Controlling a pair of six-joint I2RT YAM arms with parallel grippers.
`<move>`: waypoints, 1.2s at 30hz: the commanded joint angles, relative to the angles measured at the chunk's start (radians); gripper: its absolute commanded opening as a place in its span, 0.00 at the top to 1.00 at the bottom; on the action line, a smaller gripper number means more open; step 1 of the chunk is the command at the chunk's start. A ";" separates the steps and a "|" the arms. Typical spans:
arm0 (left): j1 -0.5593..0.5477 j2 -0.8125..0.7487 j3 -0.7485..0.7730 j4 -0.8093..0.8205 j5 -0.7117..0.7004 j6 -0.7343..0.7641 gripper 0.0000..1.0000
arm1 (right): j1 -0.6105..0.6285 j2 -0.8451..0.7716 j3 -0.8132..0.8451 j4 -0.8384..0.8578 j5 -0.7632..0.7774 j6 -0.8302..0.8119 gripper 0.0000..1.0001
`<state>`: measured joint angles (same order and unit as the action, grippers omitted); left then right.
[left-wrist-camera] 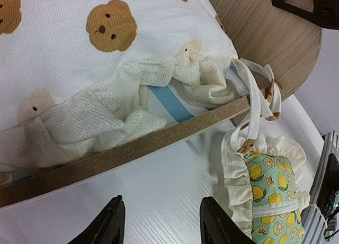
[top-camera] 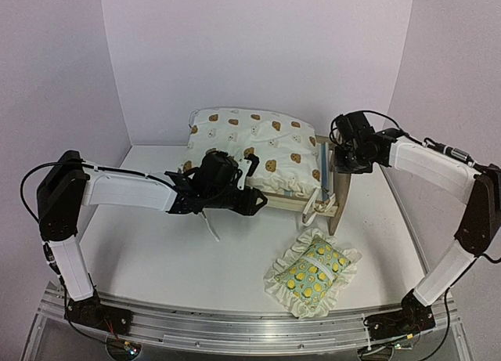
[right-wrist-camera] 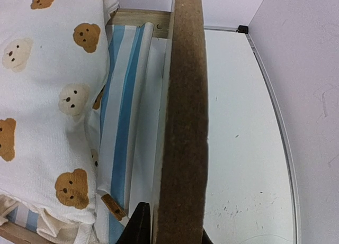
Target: Set up the pet bed
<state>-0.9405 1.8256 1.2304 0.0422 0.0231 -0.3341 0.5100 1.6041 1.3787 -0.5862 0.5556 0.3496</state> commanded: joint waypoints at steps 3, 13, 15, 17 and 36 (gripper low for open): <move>0.000 -0.096 -0.023 -0.009 -0.049 0.020 0.51 | 0.142 0.048 0.060 -0.014 -0.146 -0.154 0.98; 0.000 -0.231 -0.084 -0.092 -0.059 0.022 0.51 | 0.327 0.177 0.207 0.004 -0.057 -0.139 1.00; -0.002 -0.244 -0.085 -0.106 -0.033 0.043 0.50 | 0.353 0.205 0.231 0.003 -0.040 -0.109 1.00; -0.010 -0.243 -0.076 -0.118 -0.026 0.078 0.50 | 0.376 0.230 0.251 0.002 -0.027 -0.086 1.00; -0.107 -0.050 0.250 -0.508 -0.332 0.337 0.30 | 0.381 0.048 0.245 0.000 0.135 -0.188 0.40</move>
<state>-1.0271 1.7699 1.3997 -0.3710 -0.1843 -0.0913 0.8920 1.7978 1.6287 -0.5947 0.6391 0.2279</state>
